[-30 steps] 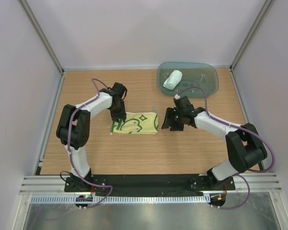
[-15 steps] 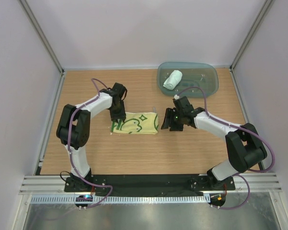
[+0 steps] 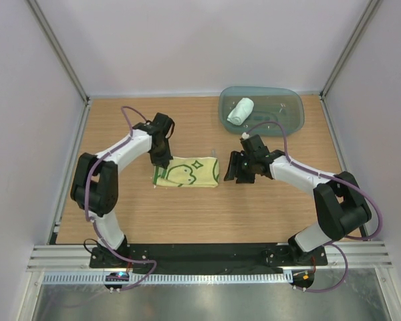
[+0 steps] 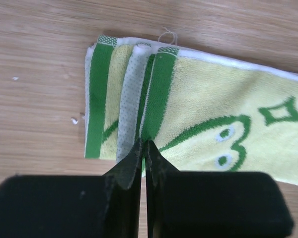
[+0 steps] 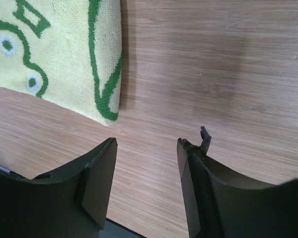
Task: Roll the towels
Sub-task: Fold the towel
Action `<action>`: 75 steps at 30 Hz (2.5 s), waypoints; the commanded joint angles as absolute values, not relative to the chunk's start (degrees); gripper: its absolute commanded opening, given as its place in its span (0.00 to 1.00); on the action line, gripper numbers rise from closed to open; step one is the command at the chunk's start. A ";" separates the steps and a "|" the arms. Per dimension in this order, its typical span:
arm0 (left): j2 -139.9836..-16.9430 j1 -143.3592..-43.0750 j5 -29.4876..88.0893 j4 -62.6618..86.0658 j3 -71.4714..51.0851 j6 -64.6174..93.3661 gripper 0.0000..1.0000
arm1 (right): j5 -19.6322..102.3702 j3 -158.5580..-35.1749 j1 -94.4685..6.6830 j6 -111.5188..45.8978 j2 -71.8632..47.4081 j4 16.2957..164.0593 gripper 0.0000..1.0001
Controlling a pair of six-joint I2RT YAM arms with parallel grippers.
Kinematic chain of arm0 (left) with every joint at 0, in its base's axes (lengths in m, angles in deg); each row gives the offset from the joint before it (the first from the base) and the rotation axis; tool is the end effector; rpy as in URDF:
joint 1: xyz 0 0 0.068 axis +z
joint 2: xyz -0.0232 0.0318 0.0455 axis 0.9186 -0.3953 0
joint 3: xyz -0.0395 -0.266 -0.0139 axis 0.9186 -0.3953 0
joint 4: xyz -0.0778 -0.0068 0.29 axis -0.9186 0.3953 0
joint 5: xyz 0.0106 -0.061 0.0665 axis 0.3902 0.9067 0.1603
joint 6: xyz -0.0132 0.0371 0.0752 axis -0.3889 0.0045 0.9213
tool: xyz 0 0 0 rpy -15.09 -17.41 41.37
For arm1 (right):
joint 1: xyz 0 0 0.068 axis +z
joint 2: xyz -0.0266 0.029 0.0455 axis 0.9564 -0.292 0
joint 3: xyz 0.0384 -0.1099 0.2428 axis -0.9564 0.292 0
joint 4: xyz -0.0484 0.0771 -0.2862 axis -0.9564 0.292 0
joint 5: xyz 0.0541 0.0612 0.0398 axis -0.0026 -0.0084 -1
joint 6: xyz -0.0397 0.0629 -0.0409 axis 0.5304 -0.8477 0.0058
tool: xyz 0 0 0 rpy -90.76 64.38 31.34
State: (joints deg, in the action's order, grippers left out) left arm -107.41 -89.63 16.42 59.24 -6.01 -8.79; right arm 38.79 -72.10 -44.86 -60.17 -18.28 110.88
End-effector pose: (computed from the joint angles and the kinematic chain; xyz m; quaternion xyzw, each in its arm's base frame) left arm 0.3778 -0.1532 0.1422 -0.1077 0.9829 -0.0345 0.1453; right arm 0.3042 0.1779 0.1282 0.0253 0.9564 0.2171 0.1937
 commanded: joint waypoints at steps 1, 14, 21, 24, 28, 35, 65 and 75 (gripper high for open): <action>-101.94 -89.92 13.22 61.09 -4.49 -9.90 0.03 | 38.99 -73.79 -44.28 -60.27 -17.89 110.33 0.58; -106.15 -89.83 8.21 59.95 -8.62 -12.01 0.13 | 19.94 -79.94 -42.61 -60.88 -21.14 98.82 0.57; -107.83 -89.83 7.15 60.65 -8.53 -11.75 0.38 | 12.71 -82.14 -42.52 -65.46 -28.78 89.94 0.41; -104.94 -89.83 6.98 61.70 -8.27 -11.93 0.44 | 11.75 -81.00 -42.52 -67.12 -31.60 86.25 0.33; -100.89 -89.83 8.20 62.24 -8.18 -11.84 0.45 | 11.04 -77.23 -42.52 -69.32 -34.24 81.16 0.29; -102.02 -89.83 18.40 55.21 -13.53 -12.10 0.45 | 11.92 -71.77 -42.70 -68.63 -36.17 78.68 0.28; -106.33 -92.82 17.17 50.19 -16.88 -8.41 0.38 | 1.45 -75.98 -47.88 -76.70 -35.02 68.49 0.27; -105.98 -94.23 11.99 53.61 -13.20 -5.60 0.38 | 3.22 -67.56 -55.87 -90.93 -50.76 44.34 0.21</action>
State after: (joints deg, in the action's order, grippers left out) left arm -106.19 -93.63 15.26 52.31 -16.10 -7.56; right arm 2.44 -70.86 -53.75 -85.00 -50.08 56.76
